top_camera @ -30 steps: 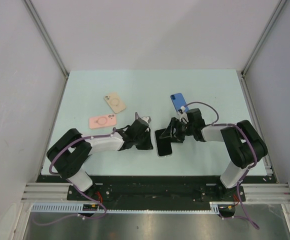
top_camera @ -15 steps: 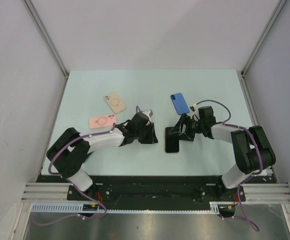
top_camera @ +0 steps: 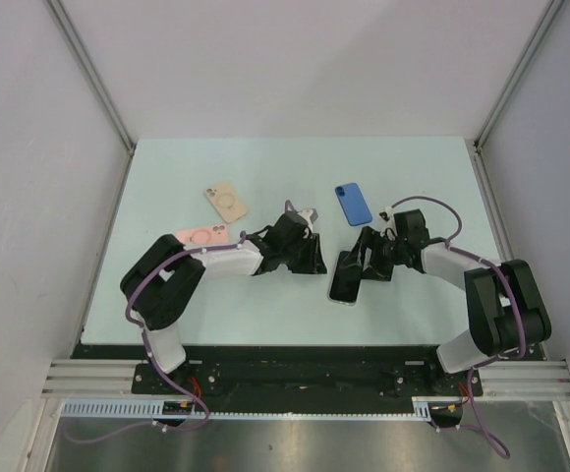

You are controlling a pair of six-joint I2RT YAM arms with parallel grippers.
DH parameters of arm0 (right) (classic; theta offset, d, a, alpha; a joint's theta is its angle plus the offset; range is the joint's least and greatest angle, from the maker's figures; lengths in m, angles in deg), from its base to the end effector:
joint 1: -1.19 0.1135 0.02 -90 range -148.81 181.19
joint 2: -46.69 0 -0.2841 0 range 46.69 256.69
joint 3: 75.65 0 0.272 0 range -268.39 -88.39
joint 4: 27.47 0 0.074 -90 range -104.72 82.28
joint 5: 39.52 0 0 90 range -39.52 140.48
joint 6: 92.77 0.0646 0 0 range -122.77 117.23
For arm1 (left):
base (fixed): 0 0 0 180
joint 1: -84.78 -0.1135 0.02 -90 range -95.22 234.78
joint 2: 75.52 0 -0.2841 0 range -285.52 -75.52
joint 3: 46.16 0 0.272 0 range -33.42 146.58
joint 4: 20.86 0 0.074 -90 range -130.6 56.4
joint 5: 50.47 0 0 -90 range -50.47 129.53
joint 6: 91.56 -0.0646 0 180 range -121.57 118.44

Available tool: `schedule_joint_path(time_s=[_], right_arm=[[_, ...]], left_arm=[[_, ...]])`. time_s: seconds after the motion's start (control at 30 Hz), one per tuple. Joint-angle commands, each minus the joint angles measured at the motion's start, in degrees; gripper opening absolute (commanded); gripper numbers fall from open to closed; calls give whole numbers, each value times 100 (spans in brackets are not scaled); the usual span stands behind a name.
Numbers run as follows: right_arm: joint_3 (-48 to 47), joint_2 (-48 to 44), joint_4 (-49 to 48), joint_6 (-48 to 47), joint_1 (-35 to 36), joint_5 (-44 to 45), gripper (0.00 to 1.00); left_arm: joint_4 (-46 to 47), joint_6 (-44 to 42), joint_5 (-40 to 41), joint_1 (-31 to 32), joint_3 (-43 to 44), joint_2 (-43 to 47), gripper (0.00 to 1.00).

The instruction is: Put the phone into the phone case

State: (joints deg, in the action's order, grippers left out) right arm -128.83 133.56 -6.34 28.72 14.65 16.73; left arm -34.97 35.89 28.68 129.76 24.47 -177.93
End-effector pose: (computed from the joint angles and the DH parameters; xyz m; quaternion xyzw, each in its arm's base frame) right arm 0.2877 0.1058 0.1419 0.0563 0.9147 0.3662 0.1614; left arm 0.2800 -0.2970 0.1490 0.0960 0.9183 -0.3122 0.2235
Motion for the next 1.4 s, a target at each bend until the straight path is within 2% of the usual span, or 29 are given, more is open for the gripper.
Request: schedule_joint_path(time_s=[0.0,0.4,0.63,0.73,0.9,1.03,1.2,1.27,1.37], right_arm=[[-174,-179,445,-301,-80,343,79],[-323,-346,1025,-511,-370,642,67],[-367,-285,1175,-626,-379,748,75],[-184,-355,843,-504,-378,582,78],[212,-285,296,-310,-370,318,81],[467,-223,-239,-134,-344,212,82],[555,-48,-714,-64,-141,-94,82],[599,23,-1029,-20,-98,-253,83],[704,32,-1374,68,-123,-578,83]], left_arm=[[504,-98,-469,-15,232,-182,38],[1287,43,-1033,-6,240,-508,41],[1174,-19,-1024,29,460,-824,43],[1130,-10,-981,47,495,-965,43],[515,60,-559,152,575,-1062,40],[830,472,-698,170,67,-974,39],[1998,1228,-1226,222,-654,-904,33],[2489,1571,-1253,258,-1103,-711,32],[2615,1687,-1157,267,-1447,-464,31]])
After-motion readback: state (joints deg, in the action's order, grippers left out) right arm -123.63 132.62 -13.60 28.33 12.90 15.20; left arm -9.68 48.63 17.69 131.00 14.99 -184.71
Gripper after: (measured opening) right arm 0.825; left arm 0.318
